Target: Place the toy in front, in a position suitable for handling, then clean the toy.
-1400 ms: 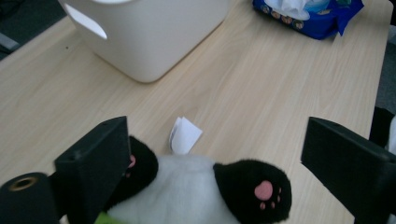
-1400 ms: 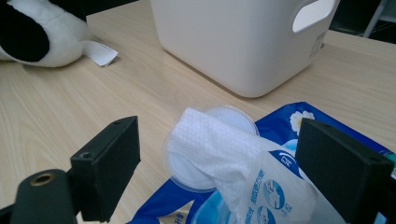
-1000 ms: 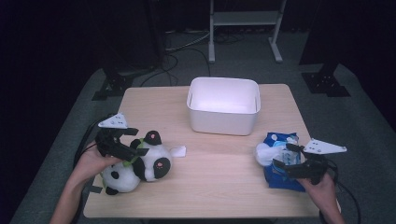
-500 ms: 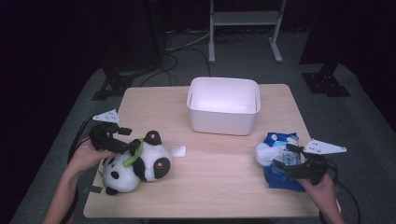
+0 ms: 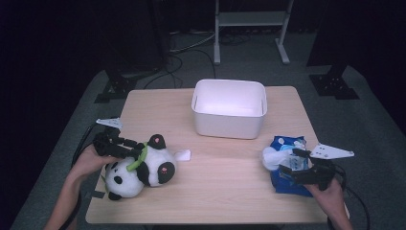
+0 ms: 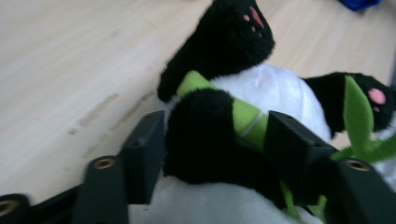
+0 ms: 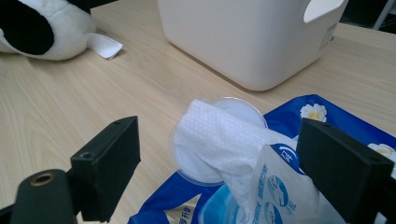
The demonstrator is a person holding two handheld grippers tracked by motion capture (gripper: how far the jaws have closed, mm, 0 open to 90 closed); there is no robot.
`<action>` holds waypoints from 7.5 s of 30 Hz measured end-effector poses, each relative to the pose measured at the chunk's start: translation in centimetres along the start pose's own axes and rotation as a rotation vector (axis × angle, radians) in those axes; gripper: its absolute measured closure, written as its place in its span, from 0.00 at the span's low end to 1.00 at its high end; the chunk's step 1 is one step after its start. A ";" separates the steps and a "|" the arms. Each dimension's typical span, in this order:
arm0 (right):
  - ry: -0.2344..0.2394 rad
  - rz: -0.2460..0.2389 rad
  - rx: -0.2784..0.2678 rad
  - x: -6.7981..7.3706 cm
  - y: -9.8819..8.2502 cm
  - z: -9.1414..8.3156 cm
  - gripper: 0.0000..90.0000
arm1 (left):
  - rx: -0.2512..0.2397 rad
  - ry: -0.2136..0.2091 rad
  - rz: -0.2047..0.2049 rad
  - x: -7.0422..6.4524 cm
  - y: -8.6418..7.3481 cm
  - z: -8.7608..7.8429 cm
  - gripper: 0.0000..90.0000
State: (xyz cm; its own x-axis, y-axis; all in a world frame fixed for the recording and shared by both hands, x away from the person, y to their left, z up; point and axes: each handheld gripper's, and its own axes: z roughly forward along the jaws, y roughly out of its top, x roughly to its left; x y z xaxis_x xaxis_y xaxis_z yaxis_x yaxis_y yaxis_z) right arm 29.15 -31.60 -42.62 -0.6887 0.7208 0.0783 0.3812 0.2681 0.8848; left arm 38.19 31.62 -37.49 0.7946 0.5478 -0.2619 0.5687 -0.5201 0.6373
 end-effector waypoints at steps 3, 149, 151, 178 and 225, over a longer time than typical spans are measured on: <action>0.002 -0.002 0.002 0.0 0.0 0.1 0.14 | -0.005 -0.040 -0.011 0.1 -0.3 0.2 0.54; 0.103 -0.028 0.228 0.6 13.3 -1.5 0.96 | 0.010 -0.104 0.300 -10.5 4.1 10.1 0.12; 0.112 -0.037 0.231 0.9 13.5 -1.2 0.96 | 0.008 -0.106 0.300 -10.5 4.0 10.2 0.12; 0.443 -0.151 0.259 10.5 17.6 9.9 0.96 | 0.018 -0.105 0.295 -10.5 3.6 12.1 0.23; 0.312 -0.453 0.535 11.8 8.3 9.0 0.76 | -0.025 -0.100 0.286 -11.1 4.3 12.3 0.13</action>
State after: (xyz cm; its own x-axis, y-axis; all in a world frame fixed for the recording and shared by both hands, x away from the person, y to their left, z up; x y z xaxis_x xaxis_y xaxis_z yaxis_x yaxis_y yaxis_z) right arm 29.70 -15.15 -38.49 -0.9607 0.2742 -0.0420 0.2124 0.8245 0.5245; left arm 34.48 15.21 -40.75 0.9395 0.3133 -0.1385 0.3141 -0.6267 0.7131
